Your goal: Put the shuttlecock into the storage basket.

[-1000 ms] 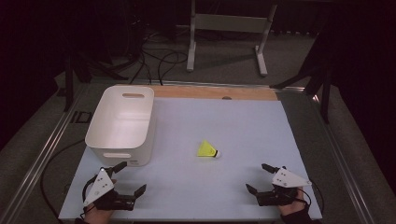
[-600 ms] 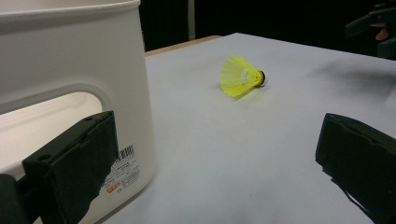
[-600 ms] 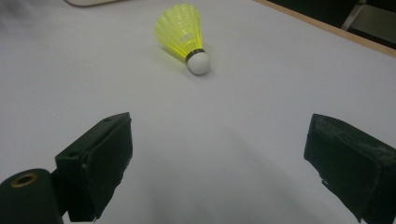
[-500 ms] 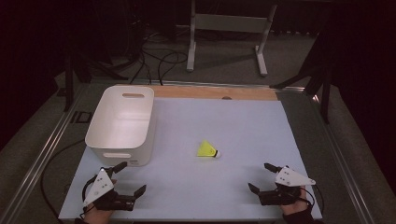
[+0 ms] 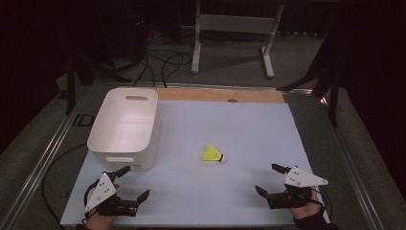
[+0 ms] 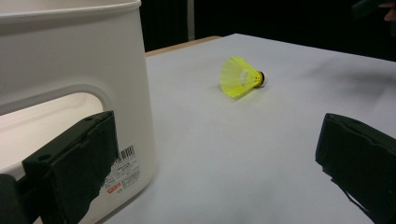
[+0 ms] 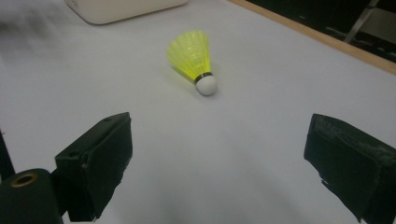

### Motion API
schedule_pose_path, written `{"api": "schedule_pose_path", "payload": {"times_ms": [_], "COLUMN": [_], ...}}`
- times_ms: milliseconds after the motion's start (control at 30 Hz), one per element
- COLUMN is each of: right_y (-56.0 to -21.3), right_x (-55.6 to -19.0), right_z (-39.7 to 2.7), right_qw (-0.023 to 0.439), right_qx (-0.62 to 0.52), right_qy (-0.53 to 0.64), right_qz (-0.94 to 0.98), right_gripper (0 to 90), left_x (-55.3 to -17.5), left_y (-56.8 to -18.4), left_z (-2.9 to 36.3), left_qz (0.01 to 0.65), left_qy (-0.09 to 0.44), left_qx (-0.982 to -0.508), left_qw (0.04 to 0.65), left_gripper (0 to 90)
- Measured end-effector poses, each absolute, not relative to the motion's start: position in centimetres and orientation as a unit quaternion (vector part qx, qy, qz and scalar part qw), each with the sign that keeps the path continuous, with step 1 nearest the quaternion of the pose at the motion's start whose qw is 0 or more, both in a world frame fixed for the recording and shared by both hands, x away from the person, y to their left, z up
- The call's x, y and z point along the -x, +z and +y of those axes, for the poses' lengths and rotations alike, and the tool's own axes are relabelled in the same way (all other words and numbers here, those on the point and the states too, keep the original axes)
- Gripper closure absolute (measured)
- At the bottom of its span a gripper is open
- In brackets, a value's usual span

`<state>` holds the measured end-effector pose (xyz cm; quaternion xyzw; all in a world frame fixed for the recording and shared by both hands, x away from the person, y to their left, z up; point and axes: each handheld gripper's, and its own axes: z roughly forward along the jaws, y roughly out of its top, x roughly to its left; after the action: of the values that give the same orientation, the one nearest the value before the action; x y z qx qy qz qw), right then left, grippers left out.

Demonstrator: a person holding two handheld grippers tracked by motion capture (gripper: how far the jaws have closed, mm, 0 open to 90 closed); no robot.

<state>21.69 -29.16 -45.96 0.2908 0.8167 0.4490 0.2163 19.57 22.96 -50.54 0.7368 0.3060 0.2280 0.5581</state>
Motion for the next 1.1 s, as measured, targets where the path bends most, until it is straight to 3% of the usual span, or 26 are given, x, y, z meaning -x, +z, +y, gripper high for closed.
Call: {"api": "schedule_pose_path", "payload": {"times_ms": [567, 1100], "right_y": [-42.6, -40.8], "right_x": [-23.4, -25.5], "right_z": [-29.6, -28.2], "right_qw": [0.244, 0.232], "right_qx": [-0.288, -0.269], "right_qy": [0.439, 0.437], "right_qz": [0.815, 0.826], "right_gripper": [7.9, 8.0], "left_x": [-19.6, -19.6], "left_y": [-50.6, -50.5], "left_z": [23.0, 22.9], "left_qz": [0.306, 0.303], "left_qy": [0.225, 0.224], "left_qx": [-0.737, -0.738], "left_qw": [0.559, 0.559], "left_gripper": [0.0, 0.0]}}
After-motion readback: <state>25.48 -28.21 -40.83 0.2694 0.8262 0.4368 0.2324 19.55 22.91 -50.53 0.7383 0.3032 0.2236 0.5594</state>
